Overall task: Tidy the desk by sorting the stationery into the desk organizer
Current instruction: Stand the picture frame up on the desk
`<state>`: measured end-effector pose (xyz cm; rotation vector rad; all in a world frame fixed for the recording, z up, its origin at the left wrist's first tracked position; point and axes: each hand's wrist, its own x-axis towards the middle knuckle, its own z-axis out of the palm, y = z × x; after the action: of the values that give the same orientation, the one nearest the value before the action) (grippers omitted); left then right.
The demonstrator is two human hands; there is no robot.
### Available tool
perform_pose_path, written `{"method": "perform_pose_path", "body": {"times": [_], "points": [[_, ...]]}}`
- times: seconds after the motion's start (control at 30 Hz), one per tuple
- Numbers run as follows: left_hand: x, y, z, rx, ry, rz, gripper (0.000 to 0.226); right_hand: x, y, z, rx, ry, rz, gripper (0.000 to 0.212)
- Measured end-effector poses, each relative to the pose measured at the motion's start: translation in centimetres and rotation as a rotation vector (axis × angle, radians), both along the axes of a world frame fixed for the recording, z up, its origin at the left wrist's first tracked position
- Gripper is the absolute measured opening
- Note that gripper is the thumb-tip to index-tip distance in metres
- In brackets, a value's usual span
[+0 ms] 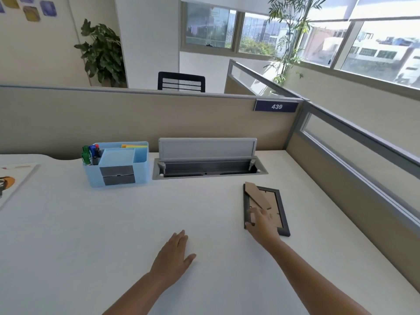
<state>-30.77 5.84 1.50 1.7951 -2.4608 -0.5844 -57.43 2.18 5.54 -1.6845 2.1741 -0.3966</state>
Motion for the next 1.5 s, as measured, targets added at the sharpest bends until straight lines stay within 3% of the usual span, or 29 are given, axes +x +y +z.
{"method": "perform_pose_path", "body": {"times": [0.07,0.17,0.2,0.3,0.4,0.73,0.93,1.07,1.27,1.4,1.5], "points": [[0.0,0.0,-0.7,-0.048,-0.029,0.025,0.078,-1.6,-1.1,0.1,0.007,0.010,-0.080,0.047],[0.3,-0.3,-1.7,-0.112,-0.013,0.097,0.122,-3.4,-2.8,0.3,0.002,0.079,-0.119,0.053],[0.6,-0.7,-2.0,-0.162,-0.064,0.103,0.118,-3.8,-3.3,0.3,0.004,0.087,-0.119,0.055],[1.3,-1.0,-2.8,-0.156,-0.061,0.128,0.073,-4.6,-4.5,0.3,0.033,0.094,-0.113,0.059],[1.4,-1.3,-2.9,-0.168,-0.045,0.138,0.064,-5.5,-5.7,-0.2,0.064,0.102,-0.094,0.064],[1.4,-1.3,-3.3,-0.167,-0.057,0.158,0.064,-5.9,-7.0,-0.8,0.038,0.275,-0.037,0.056],[1.5,-1.3,-2.6,-0.128,-0.062,0.140,0.062,-5.9,-7.3,0.1,0.053,0.259,0.008,0.046],[1.4,-1.6,-2.9,-0.115,-0.081,0.141,0.062,-5.5,-6.8,1.2,0.004,0.296,0.039,0.051],[0.2,-2.8,-0.6,-0.220,-0.047,0.013,0.072,-3.8,-5.8,6.1,0.036,0.128,0.129,0.056],[-3.1,-3.3,3.7,-0.298,0.118,-0.130,0.089,-1.8,-4.7,9.7,0.191,0.071,0.279,0.060],[-5.5,-3.1,7.1,-0.220,0.302,-0.202,0.091,-0.3,-3.8,11.8,0.292,0.049,0.419,0.059]]}}
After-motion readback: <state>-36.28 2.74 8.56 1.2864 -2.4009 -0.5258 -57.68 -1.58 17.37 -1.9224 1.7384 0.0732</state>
